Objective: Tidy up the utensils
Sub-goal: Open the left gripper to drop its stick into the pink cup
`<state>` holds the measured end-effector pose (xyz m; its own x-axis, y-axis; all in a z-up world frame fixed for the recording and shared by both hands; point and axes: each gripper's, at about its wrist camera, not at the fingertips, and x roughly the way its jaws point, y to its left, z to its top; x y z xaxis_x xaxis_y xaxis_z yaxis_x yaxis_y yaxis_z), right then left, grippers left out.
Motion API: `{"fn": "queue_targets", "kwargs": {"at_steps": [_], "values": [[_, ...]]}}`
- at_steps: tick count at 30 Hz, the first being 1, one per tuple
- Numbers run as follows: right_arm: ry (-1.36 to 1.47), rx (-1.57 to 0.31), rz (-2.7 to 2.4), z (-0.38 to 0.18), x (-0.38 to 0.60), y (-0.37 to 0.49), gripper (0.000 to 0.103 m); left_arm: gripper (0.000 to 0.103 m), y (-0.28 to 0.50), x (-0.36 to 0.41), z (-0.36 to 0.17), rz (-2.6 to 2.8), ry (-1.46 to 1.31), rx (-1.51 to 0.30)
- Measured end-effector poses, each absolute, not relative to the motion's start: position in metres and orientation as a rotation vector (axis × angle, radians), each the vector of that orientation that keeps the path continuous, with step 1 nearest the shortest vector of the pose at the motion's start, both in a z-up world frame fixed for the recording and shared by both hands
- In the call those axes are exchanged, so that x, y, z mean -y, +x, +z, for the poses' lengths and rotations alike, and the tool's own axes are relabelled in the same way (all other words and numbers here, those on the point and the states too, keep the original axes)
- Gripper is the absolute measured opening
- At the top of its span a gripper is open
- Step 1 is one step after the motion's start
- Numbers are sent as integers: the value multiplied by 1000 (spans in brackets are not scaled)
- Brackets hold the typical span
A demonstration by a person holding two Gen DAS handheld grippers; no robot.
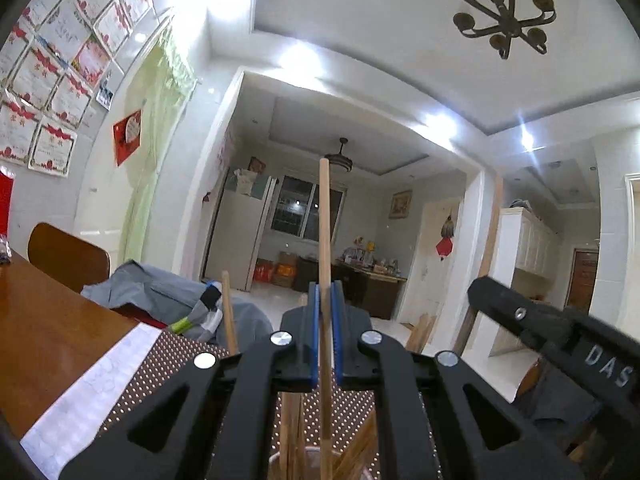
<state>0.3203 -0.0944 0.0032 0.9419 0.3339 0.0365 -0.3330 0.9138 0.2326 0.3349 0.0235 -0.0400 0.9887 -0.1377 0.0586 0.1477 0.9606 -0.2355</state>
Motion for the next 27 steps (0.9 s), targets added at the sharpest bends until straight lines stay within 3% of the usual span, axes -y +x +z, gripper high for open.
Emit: {"fn": "queue_targets", "kwargs": {"at_steps": [27], "values": [[239, -60, 372, 4, 93, 326, 7, 6, 337, -31, -47, -144, -298, 91]]}}
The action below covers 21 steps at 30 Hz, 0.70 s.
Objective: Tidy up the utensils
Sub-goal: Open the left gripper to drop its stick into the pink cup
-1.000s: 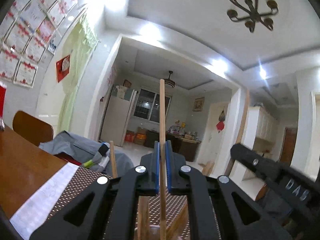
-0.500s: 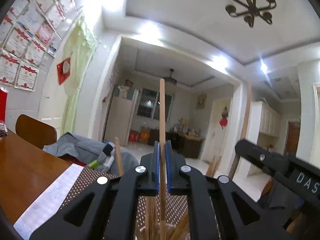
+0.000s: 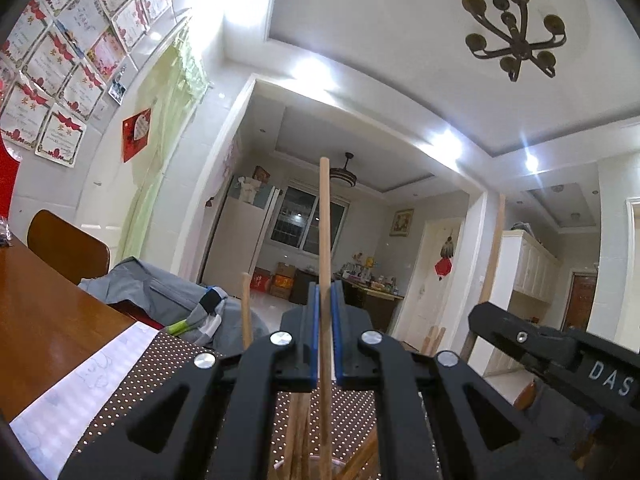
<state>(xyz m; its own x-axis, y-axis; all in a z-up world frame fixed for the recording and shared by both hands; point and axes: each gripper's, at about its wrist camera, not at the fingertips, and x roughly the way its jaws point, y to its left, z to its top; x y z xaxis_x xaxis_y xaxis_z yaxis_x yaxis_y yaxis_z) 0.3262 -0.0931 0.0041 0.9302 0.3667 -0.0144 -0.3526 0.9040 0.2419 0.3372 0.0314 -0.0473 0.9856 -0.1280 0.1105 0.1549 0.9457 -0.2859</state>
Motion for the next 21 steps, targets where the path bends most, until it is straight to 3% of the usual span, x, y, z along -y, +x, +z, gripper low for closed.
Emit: {"fn": "queue_targets", "kwargs": {"at_steps": [13, 14, 16, 21], "values": [[235, -73, 382, 4, 89, 324, 7, 7, 338, -22, -50, -139, -255, 58], [235, -74, 381, 4, 90, 323, 7, 9, 338, -22, -49, -140, -254, 51], [235, -80, 377, 4, 89, 324, 7, 28, 338, -23, -46, -136, -253, 37], [244, -90, 374, 6, 89, 324, 7, 29, 337, -23, -43, -120, -226, -5]]}}
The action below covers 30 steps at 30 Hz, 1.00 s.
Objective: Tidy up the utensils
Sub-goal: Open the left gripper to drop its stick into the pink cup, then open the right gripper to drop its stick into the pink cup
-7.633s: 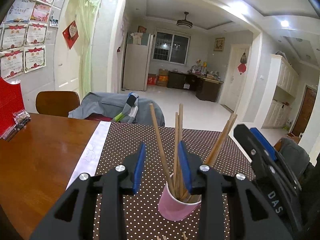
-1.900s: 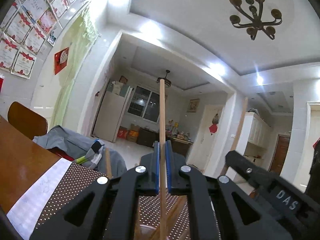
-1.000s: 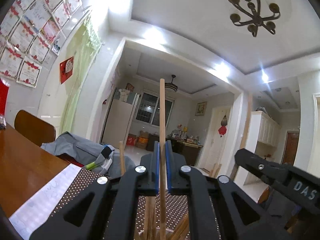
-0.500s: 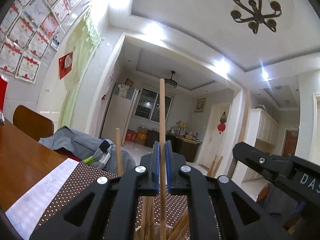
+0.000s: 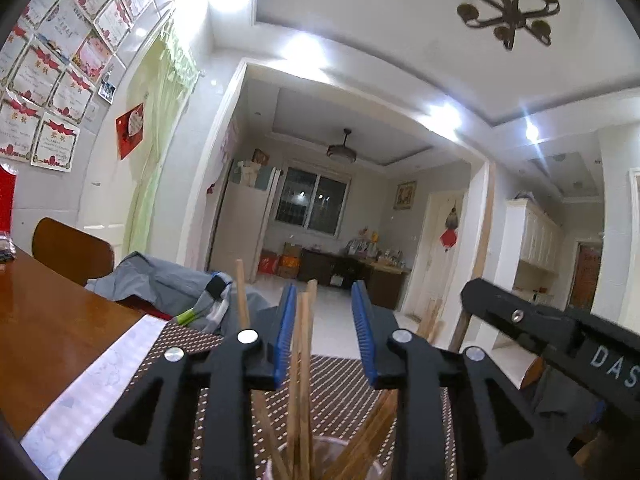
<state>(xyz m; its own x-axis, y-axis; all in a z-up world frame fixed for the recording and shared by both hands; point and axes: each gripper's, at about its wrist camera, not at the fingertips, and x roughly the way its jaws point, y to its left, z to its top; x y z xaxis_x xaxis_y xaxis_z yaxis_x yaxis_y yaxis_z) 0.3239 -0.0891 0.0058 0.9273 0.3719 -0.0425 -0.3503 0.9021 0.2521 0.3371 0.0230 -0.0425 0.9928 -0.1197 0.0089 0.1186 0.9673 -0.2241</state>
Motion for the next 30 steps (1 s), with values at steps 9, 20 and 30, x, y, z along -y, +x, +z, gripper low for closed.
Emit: {"fn": "queue_targets", "kwargs": {"at_steps": [9, 20, 30], "values": [[245, -116, 390, 6, 86, 325, 7, 36, 322, -27, -21, -56, -149, -105], [188, -196, 403, -8, 68, 331, 7, 37, 319, -42, -16, 9, -114, -180], [176, -225, 390, -9, 65, 332, 21, 37, 316, -42, -13, 25, -103, -182]]}}
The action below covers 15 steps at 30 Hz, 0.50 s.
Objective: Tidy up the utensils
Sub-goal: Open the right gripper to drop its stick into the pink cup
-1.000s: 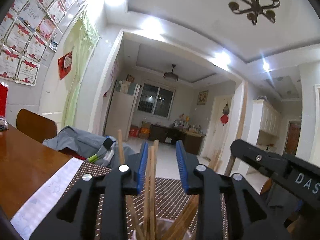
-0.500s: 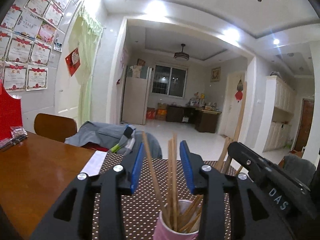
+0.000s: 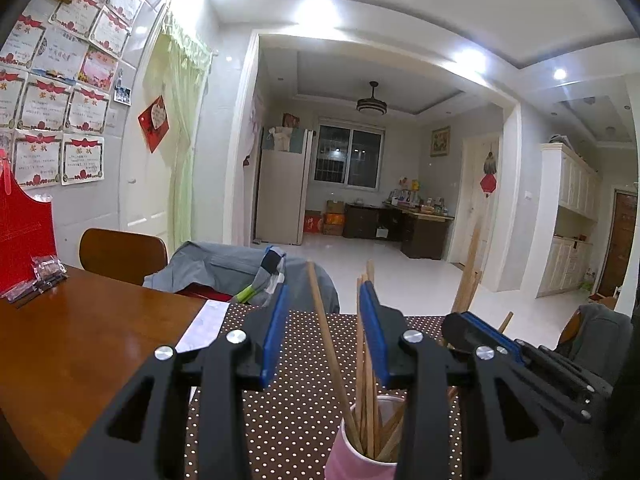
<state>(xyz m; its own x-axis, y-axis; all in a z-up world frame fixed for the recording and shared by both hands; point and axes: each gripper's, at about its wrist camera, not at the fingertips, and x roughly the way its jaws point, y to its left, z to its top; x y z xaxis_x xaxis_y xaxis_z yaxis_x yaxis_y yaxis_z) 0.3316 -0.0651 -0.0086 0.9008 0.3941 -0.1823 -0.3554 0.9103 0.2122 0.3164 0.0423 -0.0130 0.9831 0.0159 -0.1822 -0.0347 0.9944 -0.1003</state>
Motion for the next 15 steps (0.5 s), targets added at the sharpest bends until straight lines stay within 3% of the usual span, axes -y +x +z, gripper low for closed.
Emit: {"fn": "queue_targets", "kwargs": {"at_steps": [1, 6, 15], "values": [[178, -220, 381, -8, 66, 331, 28, 38, 317, -42, -13, 36, -103, -182], [189, -204, 366, -5, 74, 329, 45, 47, 314, -48, -9, 66, -111, -178], [187, -189, 351, 0, 79, 316, 47, 49, 300, -46, -2, 57, -85, -189]]}}
